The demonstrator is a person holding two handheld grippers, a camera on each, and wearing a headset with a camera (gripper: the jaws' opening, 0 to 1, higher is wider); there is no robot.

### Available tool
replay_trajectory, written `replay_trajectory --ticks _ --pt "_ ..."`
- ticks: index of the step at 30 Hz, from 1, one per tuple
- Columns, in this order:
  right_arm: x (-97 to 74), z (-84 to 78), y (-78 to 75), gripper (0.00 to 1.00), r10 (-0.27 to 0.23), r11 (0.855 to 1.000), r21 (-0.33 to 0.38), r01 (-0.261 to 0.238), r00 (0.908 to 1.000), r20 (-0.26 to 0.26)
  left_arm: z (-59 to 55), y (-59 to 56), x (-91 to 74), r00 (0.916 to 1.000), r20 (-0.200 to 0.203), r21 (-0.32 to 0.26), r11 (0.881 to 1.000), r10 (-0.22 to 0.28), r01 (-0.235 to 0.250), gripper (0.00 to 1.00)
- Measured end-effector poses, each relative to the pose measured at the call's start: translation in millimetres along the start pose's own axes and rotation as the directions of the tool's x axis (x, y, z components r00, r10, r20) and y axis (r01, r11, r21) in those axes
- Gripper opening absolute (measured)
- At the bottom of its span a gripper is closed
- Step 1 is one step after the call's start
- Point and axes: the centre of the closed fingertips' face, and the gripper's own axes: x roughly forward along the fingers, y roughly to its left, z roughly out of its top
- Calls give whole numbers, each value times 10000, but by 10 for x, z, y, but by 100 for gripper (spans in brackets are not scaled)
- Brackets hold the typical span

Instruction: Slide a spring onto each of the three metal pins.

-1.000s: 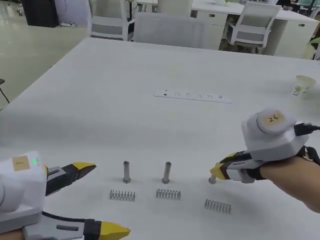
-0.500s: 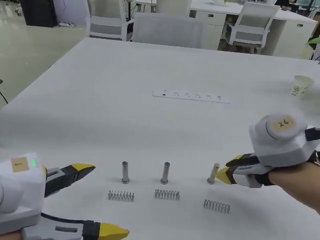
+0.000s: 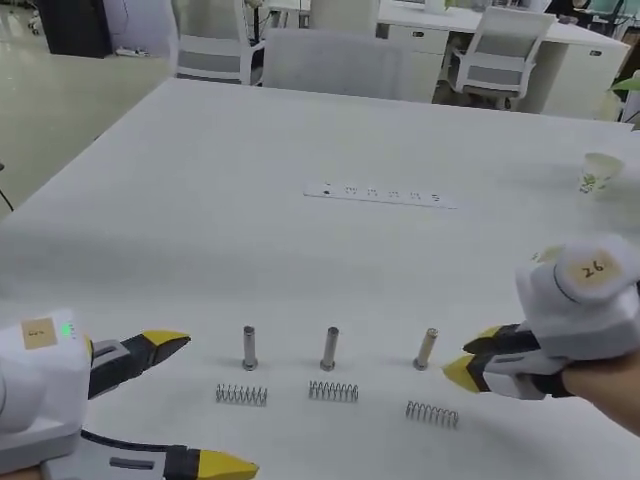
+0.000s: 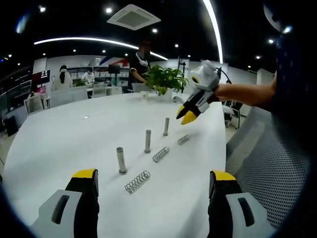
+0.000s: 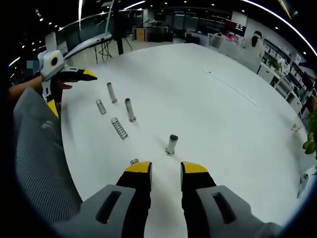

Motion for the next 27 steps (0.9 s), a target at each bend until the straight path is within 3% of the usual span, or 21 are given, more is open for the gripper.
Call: replay_trajectory --ticks 8,17,20,27 --pt "-13 -84 127 21 452 9985 -284 -458 9988 -201 -4 -2 2 10000 -4 10 10000 -15 15 89" --pt "71 -159 308 19 1170 9883 -906 -1230 9907 -691 7 5 -6 10000 48 -7 10000 51 -51 89" --pt "110 -203 366 19 1439 9781 -1353 -1579 9837 -1077 5 5 -11 10000 48 -13 10000 74 -74 89" --pt "184 -230 389 18 1559 9632 -1950 -1851 9754 -1561 6 10 -18 9999 64 -40 9999 124 -123 89"
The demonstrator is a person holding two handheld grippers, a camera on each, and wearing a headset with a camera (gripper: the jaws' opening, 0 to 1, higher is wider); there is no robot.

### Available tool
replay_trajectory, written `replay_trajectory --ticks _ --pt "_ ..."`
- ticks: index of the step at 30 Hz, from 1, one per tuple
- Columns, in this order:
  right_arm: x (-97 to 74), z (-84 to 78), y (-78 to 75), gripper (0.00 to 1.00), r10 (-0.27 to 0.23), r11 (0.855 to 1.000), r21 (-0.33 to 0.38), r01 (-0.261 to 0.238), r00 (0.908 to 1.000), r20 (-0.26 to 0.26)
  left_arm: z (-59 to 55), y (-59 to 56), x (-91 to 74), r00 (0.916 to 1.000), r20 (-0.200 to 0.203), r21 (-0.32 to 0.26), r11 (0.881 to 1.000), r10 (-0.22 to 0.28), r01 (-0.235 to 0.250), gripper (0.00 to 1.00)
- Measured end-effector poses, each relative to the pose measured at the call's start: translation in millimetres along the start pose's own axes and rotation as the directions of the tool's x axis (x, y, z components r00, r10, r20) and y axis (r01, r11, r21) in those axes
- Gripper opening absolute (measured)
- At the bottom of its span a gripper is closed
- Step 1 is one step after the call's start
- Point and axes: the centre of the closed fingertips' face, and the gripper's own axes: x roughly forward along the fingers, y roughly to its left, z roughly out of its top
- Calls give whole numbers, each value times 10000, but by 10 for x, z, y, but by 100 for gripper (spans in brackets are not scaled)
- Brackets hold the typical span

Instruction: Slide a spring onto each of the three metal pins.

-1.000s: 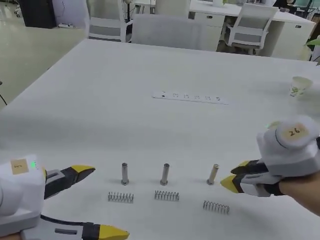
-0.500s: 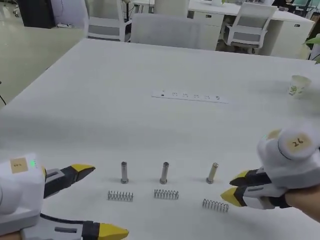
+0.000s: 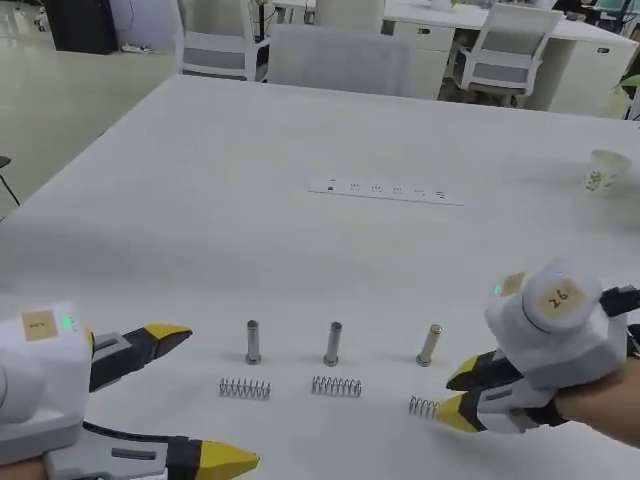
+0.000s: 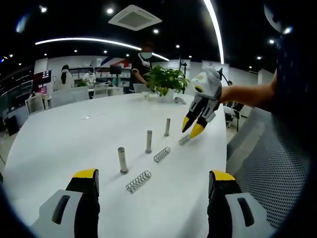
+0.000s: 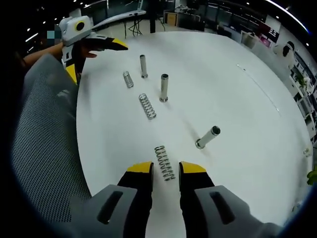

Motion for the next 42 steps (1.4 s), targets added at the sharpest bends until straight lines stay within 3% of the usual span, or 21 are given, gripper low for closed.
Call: replay_trajectory --ticks 12,25,42 --pt "134 -88 26 16 445 9949 -858 -530 9942 -983 -1 9 -8 10000 -7 -58 10000 69 -69 88" --pt "167 -170 49 11 722 9906 -1038 -890 9852 -1552 -9 21 -7 10000 -16 -70 9999 84 -84 88" --pt "171 -158 42 8 698 9972 -167 -726 9889 -1310 -15 0 8 10000 -70 -41 10000 -39 39 87"
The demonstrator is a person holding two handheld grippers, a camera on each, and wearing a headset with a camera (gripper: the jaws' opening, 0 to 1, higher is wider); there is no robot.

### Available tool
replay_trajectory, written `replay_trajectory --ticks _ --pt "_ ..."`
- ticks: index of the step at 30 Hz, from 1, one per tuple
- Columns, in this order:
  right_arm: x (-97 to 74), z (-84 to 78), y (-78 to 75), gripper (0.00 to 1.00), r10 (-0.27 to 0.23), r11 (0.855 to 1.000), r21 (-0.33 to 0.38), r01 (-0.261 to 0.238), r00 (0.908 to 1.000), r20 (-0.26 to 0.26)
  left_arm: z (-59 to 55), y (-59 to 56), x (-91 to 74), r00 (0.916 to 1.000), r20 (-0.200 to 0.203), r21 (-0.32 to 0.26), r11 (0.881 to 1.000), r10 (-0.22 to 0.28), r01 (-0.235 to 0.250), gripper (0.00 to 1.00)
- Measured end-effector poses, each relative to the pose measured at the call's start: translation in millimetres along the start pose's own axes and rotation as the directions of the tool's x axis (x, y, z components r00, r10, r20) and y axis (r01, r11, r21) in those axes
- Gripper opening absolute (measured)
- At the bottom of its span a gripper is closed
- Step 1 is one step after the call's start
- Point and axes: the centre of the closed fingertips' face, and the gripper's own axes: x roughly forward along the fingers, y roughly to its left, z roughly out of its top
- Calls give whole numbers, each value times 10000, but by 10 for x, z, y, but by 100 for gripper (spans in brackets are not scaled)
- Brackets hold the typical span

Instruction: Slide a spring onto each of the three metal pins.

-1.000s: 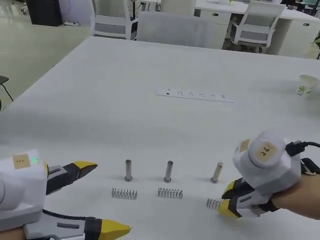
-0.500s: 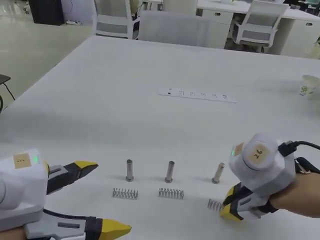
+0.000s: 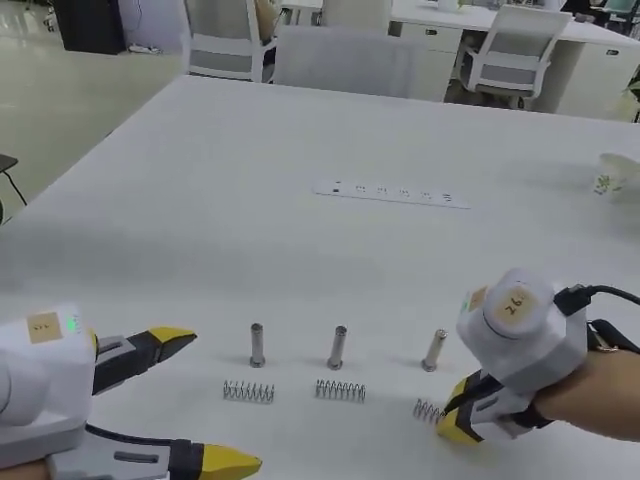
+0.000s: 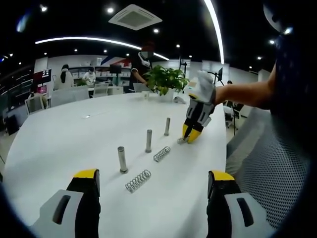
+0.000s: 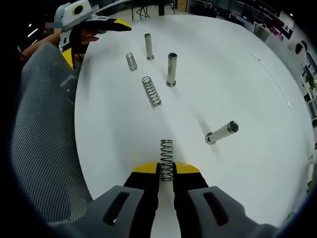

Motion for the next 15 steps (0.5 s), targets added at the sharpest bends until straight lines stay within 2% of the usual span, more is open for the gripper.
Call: replay_trajectory --ticks 8,15 --pt "-19 -5 12 8 -200 9988 453 186 9993 300 1 -13 8 10000 -33 27 10000 -91 91 86" --pt "-98 53 51 8 -281 9974 678 233 9972 698 15 -13 2 9999 39 12 9999 -101 101 85"
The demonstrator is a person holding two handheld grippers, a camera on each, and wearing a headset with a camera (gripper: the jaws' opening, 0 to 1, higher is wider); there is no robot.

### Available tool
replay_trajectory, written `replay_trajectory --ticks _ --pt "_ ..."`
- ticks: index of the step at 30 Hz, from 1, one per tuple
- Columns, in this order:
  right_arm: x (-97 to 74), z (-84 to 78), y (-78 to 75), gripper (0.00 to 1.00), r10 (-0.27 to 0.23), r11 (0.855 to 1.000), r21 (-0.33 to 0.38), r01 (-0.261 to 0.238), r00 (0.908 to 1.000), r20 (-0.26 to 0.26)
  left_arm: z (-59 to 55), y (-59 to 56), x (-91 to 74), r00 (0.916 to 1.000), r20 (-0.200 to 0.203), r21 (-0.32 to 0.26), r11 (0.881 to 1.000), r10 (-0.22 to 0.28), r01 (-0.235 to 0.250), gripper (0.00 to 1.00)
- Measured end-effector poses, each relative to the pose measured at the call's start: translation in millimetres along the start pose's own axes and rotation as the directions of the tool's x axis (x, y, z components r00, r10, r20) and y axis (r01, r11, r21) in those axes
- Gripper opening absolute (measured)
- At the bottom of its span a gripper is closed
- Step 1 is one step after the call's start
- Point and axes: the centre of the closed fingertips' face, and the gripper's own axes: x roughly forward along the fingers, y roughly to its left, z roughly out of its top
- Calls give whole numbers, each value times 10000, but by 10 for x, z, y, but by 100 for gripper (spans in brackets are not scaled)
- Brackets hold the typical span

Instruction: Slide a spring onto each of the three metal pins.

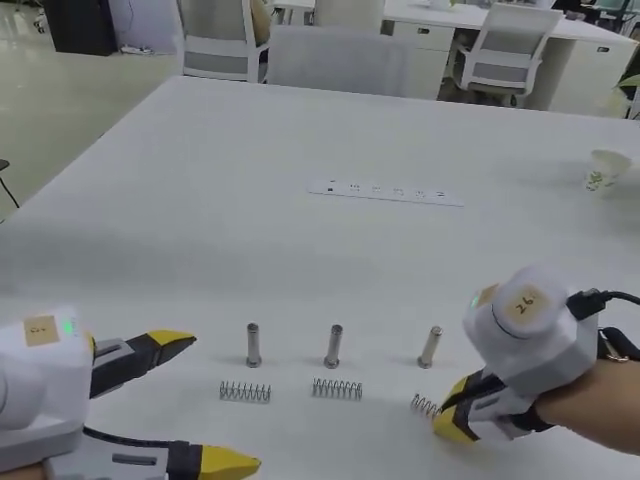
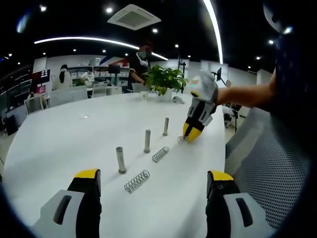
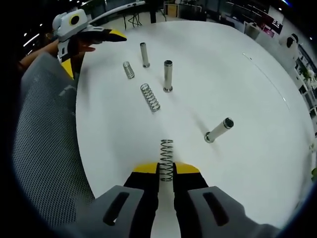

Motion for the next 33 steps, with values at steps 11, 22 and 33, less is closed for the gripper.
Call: replay_trajectory --ticks 11,22,33 --pt "-178 244 125 8 80 9996 263 -112 9931 1173 114 -14 -51 9992 387 -163 9998 -83 90 79" --pt "-331 503 175 8 158 9987 431 -270 9707 2398 337 -94 -69 9957 661 75 9979 -651 647 65" --pt "-428 713 219 8 285 9978 465 -463 9438 3292 623 -154 -60 9823 1242 317 9900 -1401 1372 50"
